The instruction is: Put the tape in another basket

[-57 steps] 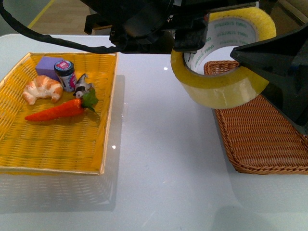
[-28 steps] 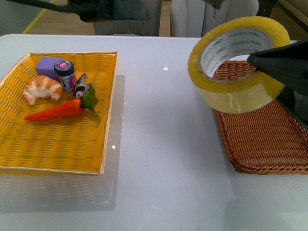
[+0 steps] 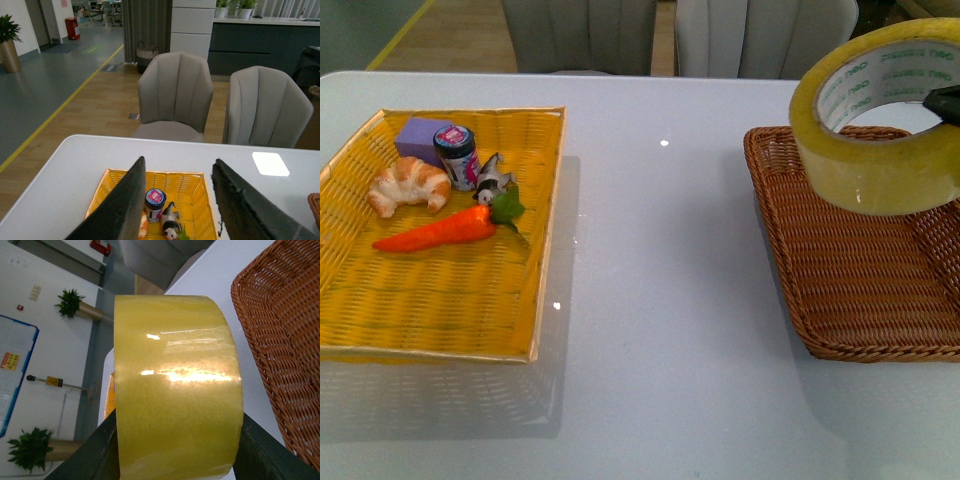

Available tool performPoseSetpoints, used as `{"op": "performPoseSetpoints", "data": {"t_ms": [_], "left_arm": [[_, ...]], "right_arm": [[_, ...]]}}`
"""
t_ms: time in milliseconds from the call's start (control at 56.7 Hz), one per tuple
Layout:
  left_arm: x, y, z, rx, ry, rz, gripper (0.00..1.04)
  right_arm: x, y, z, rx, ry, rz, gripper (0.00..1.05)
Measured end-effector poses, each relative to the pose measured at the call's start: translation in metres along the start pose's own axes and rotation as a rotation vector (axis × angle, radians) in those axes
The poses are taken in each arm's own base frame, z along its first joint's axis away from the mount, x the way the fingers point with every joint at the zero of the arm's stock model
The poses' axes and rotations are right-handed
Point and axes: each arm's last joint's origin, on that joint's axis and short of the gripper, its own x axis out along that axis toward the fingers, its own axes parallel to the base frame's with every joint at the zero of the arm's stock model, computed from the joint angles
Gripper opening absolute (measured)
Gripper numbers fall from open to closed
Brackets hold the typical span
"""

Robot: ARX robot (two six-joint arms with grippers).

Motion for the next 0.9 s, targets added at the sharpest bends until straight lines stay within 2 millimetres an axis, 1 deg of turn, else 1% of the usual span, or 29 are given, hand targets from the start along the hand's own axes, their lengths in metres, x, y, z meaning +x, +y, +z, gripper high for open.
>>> {"op": "performPoseSetpoints", "data": {"t_ms": [35, 106, 194, 317, 476, 511, 546, 617, 723, 811, 899], "left_arm": [[-0.007, 0.005, -0.008, 0.008, 0.006, -0.005, 0.29], [-0.015, 0.011, -0.018, 0.014, 0.018, -0.006, 0.18], [-0.025, 0.018, -0.029, 0.019, 0.028, -0.008, 0.02], [-0.037, 0.025, -0.039, 0.022, 0.022, -0.009, 0.02], [-0.050, 0.032, -0.049, 0.022, 0.016, -0.005, 0.02], [-0.052, 0.034, -0.051, 0.021, 0.018, -0.003, 0.02], [-0.054, 0.034, -0.052, 0.022, 0.019, -0.002, 0.02], [-0.059, 0.039, -0.056, 0.021, 0.020, -0.027, 0.02], [-0.065, 0.046, -0.059, 0.022, 0.017, -0.001, 0.02], [-0.069, 0.047, -0.061, 0.022, 0.016, -0.002, 0.02], [-0.073, 0.047, -0.064, 0.022, 0.019, -0.004, 0.02]], "right_arm": [[0.001, -0.003, 0.002, 0.004, 0.004, -0.002, 0.48], [0.005, -0.010, 0.005, 0.014, 0.006, -0.012, 0.48], [0.012, -0.020, 0.013, 0.027, -0.018, -0.042, 0.48], [0.030, -0.038, 0.026, 0.051, -0.054, -0.090, 0.48], [0.054, -0.055, 0.034, 0.075, -0.053, -0.107, 0.48], [0.064, -0.061, 0.037, 0.089, -0.053, -0.115, 0.48], [0.069, -0.065, 0.038, 0.096, -0.055, -0.120, 0.48], [0.083, -0.078, 0.040, 0.120, -0.062, -0.147, 0.48], [0.099, -0.097, 0.041, 0.152, -0.075, -0.187, 0.48], [0.111, -0.116, 0.041, 0.193, -0.097, -0.234, 0.48], [0.122, -0.128, 0.040, 0.228, -0.103, -0.254, 0.48]]}}
